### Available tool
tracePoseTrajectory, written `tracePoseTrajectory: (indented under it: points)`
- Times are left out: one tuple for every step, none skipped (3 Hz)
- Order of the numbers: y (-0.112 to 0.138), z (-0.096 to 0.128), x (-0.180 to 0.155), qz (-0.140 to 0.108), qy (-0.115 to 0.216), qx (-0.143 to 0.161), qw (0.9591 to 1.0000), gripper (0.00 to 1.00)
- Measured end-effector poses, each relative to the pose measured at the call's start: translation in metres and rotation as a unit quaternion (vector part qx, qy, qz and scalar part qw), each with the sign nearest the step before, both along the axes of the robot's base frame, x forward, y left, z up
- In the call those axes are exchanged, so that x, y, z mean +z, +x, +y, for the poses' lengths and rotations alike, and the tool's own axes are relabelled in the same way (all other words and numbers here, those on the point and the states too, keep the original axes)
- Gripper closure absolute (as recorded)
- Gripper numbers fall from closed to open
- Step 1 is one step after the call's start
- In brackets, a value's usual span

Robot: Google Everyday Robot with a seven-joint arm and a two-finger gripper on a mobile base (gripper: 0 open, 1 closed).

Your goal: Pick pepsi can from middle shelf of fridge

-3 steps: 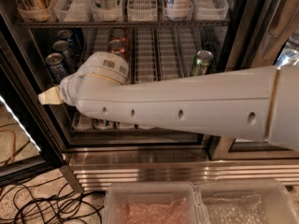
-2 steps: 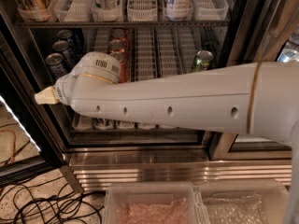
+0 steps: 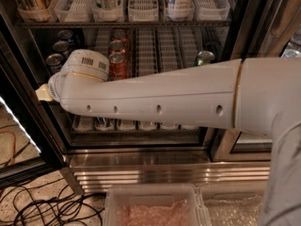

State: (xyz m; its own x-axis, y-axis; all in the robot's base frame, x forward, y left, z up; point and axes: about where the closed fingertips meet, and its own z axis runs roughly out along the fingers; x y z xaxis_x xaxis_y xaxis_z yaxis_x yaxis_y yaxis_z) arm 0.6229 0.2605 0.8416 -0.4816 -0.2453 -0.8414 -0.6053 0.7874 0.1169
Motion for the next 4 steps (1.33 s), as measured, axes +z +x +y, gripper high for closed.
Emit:
tracePoseTrajectory:
  points:
    - [0.016,-0.002,0.009,-0.016,-0.002,-0.016,0.9998,0.23]
    - [0.029,-0.004,0.008,-0.024,-0.006,-0.025,0.9994,0.19]
    - [0.045,-0.004,0.003,-0.026,-0.01,-0.034,0.999,0.23]
    - [0.063,-0.002,0.001,-0.03,-0.01,-0.041,0.9987,0.25]
